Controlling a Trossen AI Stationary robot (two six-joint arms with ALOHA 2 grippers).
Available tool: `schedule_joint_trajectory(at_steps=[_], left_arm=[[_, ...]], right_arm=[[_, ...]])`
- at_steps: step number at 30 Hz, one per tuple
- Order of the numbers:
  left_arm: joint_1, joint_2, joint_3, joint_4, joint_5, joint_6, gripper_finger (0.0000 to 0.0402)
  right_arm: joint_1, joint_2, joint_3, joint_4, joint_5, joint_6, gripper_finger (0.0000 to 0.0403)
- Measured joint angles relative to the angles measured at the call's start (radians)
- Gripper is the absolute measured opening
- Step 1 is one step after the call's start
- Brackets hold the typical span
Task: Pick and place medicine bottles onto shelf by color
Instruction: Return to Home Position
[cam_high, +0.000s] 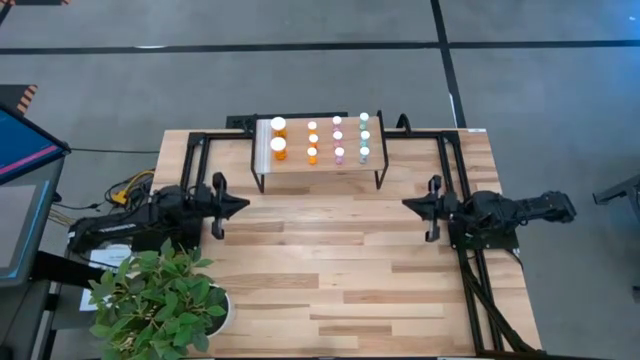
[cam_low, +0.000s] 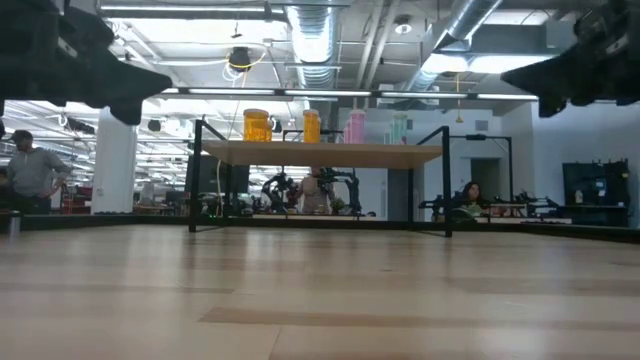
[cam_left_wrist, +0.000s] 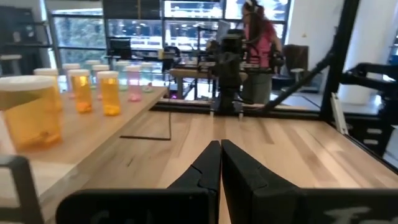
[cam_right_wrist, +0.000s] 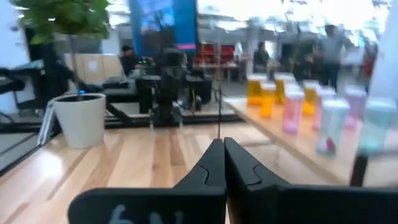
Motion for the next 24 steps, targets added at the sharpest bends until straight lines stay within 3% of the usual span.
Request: schedule_joint_trajectory(at_steps=[9,19,24], left_arm=[[-0.060,0.000,-0.001,0.002,0.000,0.015,0.0000],[-0.062,0.000,-0.001,-0.011,-0.136,-0.118,0.0000],[-0.062,0.000,-0.002,-0.015,-0.146,-0.128,0.0000]], right_arm=[[-0.012,0.007,-0.001,-0.035,0.007,0.097,0.0032],[-0.012,0.006,-0.002,-0.039,0.007,0.097,0.0033],[-0.012,0.007,-0.002,-0.040,0.007,0.097,0.0031]])
